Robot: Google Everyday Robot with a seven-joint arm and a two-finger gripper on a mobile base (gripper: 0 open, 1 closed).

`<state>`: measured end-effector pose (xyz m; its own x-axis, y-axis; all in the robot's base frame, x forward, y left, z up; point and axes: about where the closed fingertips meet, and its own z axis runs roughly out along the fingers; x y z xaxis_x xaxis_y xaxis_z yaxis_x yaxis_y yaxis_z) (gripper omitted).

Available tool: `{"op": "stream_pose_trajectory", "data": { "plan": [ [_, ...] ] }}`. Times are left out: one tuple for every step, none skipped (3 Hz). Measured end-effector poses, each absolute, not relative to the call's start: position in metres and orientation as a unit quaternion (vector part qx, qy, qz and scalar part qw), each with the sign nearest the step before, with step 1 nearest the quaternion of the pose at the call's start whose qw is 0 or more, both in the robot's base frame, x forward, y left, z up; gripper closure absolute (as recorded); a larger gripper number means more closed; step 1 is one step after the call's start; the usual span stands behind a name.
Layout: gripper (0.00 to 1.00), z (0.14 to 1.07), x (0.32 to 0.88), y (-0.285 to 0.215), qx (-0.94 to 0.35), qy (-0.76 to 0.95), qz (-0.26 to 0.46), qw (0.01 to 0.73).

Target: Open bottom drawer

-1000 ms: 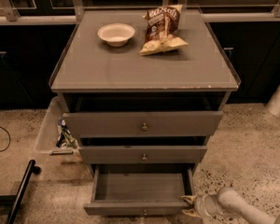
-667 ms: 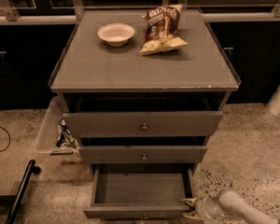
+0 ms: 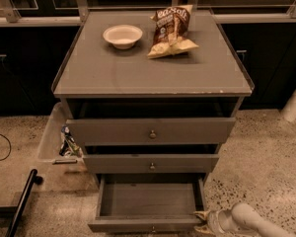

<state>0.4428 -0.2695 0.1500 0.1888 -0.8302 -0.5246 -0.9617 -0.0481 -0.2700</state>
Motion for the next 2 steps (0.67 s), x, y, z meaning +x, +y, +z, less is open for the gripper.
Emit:
{"op": "stream_pose_trajectory", "data": {
  "plan": [
    [0.57, 0.1499, 0.4428, -0.2695, -0.715, 0.627, 0.114, 0.289],
    [0.34, 0.1499, 0.4428, -0.2695, -0.715, 0.627, 0.114, 0.289]
  ]
}}
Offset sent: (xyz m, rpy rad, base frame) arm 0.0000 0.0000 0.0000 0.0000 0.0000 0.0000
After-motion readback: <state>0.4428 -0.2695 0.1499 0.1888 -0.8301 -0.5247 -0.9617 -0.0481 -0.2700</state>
